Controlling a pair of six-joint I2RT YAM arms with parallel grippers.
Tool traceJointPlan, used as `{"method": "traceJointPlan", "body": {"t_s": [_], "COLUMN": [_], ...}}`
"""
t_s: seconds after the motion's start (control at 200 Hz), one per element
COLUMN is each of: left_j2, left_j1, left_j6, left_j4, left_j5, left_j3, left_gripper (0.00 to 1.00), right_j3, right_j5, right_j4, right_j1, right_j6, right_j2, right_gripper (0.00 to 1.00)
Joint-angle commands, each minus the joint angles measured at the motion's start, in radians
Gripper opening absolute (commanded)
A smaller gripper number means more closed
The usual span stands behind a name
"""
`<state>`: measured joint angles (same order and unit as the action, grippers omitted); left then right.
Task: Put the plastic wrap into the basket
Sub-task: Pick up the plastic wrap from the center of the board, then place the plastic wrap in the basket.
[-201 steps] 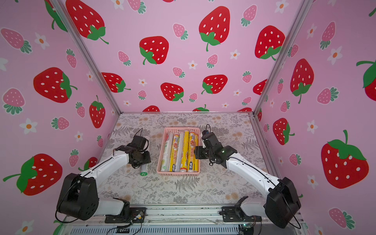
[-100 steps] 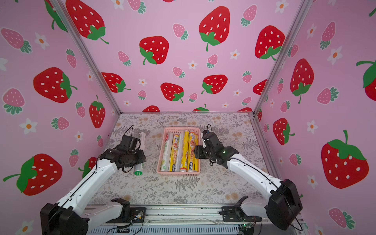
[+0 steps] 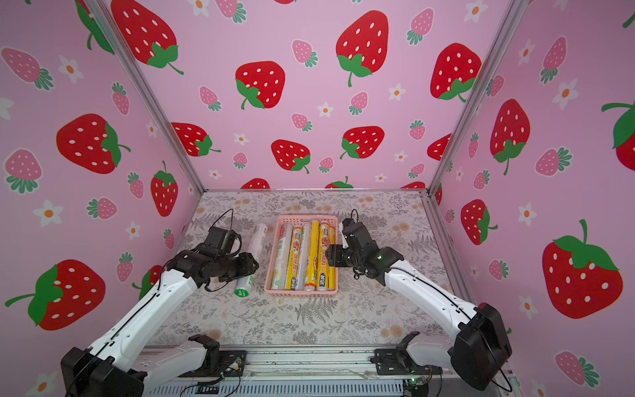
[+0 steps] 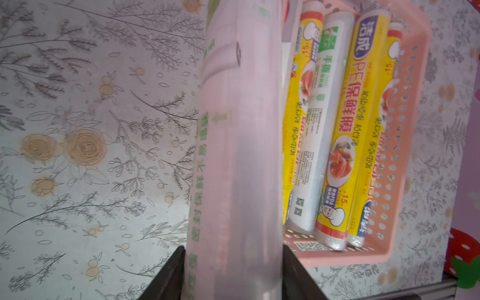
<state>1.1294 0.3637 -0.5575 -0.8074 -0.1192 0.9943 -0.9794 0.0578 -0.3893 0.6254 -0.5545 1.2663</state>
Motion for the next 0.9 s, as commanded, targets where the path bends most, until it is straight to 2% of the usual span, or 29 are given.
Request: {"method": "traceJointPlan", "body": {"t_s": [0.0,0.25,0.63,0.89], "left_j2": [0.032,0.174,0.302,0.339], "left_j1": [0.062,0.16,0.195,0.225], "left_j6": [-0.012,-0.046,-0.091,-0.123], "left_j4": [0.108,0.201,0.313,0.41], "left_j5": [-0.033,-0.025,0.053,0.113], "left_j3": [0.089,0.126,0.134,0.094], "left_gripper": [0.5,0.5,0.49,0.49], "right_j3": [0.014,0.024,0.03,0.039], "right_j5": [0.004,-0.006,-0.016,-0.018], "right_j4": [0.018,0.02,0.014,0.016], "right_j1": [-0.002,-0.002,-0.002,-0.002], "right_j6": [-0.005,0.006,0.025,0.029], "right_j2": [-0.022,-0.024,-0.014,-0.016], "right_gripper": [0.64,0.65,0.65,0.65]}}
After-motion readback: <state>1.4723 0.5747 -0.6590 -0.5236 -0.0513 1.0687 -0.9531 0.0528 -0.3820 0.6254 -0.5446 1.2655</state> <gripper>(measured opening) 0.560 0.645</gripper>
